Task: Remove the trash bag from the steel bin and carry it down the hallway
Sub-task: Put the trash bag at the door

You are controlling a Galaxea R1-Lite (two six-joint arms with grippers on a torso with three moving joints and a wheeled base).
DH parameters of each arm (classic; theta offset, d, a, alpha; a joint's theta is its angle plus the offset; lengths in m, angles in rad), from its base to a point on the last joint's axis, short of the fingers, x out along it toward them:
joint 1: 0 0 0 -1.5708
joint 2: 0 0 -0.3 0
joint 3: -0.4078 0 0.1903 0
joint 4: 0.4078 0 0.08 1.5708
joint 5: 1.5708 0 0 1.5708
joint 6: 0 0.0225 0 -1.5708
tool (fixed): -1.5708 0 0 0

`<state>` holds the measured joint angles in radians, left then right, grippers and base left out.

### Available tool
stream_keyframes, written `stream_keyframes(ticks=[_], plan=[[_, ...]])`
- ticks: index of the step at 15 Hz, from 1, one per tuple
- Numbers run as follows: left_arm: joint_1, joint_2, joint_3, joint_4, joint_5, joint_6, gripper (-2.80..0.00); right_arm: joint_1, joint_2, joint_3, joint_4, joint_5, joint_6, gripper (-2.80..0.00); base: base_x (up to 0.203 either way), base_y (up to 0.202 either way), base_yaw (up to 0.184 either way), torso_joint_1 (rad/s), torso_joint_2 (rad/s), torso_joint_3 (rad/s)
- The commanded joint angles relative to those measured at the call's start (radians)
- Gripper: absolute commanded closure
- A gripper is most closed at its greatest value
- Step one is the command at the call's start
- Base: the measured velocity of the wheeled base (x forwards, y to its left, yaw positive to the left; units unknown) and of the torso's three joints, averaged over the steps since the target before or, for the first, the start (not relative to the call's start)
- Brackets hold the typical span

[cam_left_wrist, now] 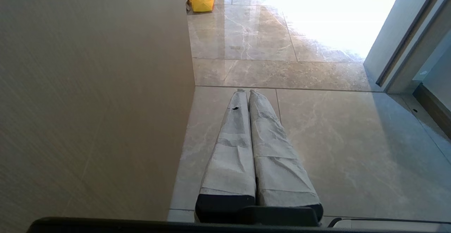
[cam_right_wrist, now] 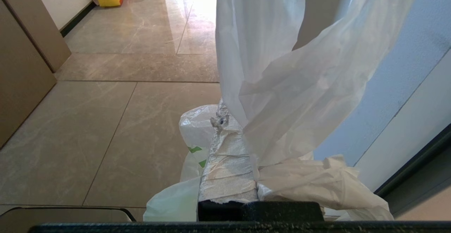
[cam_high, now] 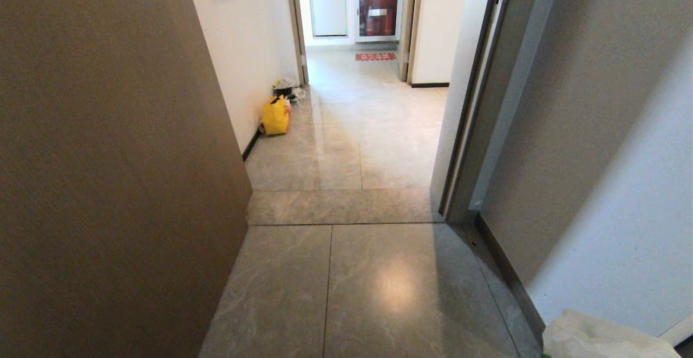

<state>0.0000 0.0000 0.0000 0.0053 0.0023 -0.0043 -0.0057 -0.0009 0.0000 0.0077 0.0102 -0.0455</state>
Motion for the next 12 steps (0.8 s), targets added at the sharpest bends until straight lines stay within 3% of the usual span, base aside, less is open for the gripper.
stream_keyframes(ticks=[1,3,12], plan=[[0.0,0.002,0.0,-0.001,0.001,-0.002,0.0,0.0,-0.001,0.0,0.0,0.001,0.0,0.0,0.0,0.0,0.0,0.0,0.0,0.0],[0.0,0.0,0.0,0.0,0.001,0.001,0.0,-0.001,-0.001,0.0,0.0,0.001,0.0,0.0,0.044,0.0,-0.003,0.001,0.0,0.001],[0.0,0.002,0.0,-0.001,0.001,0.0,0.0,-0.002,0.0,0.0,0.0,0.001,0.0,0.0,0.192,0.0,0.0,0.0,0.0,0.001]])
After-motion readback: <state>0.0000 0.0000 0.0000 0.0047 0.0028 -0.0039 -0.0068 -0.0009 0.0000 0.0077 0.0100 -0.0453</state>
